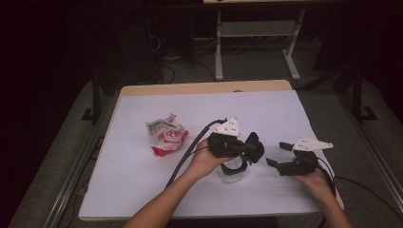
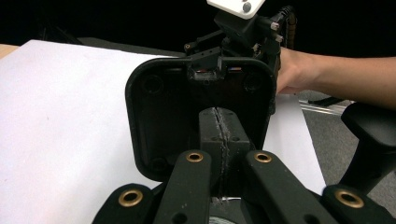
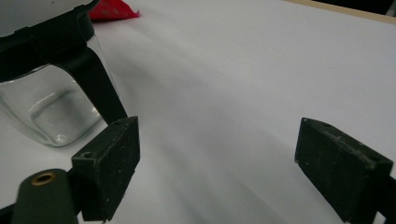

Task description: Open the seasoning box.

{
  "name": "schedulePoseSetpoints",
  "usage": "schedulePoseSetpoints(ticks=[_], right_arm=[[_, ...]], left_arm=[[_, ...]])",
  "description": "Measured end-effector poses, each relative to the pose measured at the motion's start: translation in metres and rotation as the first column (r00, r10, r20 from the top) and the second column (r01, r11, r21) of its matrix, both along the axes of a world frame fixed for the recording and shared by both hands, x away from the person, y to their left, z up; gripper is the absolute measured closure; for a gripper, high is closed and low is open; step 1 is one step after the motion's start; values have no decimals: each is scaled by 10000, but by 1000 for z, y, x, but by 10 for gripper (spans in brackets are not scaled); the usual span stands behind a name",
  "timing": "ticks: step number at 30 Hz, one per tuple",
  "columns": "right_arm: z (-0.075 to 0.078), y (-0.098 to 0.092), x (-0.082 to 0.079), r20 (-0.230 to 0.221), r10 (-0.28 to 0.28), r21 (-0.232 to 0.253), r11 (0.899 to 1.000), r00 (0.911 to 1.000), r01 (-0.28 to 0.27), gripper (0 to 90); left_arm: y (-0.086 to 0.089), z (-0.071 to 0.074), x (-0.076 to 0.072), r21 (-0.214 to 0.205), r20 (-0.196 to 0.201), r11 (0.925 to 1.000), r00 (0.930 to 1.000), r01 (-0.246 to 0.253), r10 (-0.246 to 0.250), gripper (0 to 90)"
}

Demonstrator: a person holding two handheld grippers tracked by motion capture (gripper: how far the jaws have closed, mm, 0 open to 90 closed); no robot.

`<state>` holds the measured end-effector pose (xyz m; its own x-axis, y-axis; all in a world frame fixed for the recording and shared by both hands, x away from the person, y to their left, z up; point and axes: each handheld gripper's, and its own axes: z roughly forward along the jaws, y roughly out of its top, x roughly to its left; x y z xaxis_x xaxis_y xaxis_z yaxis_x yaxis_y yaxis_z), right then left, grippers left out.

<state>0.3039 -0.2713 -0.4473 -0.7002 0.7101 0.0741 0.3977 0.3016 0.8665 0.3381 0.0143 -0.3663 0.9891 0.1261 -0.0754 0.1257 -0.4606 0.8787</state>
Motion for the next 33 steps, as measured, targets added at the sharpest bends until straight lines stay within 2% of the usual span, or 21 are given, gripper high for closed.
schedulePoseSetpoints(ticks=[9, 14, 18, 24, 29, 33], right_arm=[[0, 0, 0, -12, 2, -4, 10000, 10000, -2, 136], [-1, 0, 0, -15, -5, 1, 10000, 10000, 5, 136], [-1, 0, 0, -41, -11, -8, 10000, 10000, 11, 136], [-1, -1, 0, -68, -30, -8, 10000, 10000, 30, 136], [-1, -1, 0, -98, -71, -24, 10000, 9999, 71, 136], [-2, 0, 0, -117, -116, -6, 9999, 9999, 116, 136]], left_arm=[[9, 6, -3, -47, 11, 10000, 10000, -18, 18, 899], [18, 10, -5, -68, -123, 9999, 9999, -81, 80, 897], [27, 13, -5, -158, -311, 9998, 9994, -122, 117, 831], [42, 13, -6, -310, -533, 9995, 9985, -105, 88, 675], [54, 14, -10, -454, -510, 9984, 9982, -323, 300, 571], [64, 13, -17, -445, -479, 9985, 9984, -312, 290, 533]])
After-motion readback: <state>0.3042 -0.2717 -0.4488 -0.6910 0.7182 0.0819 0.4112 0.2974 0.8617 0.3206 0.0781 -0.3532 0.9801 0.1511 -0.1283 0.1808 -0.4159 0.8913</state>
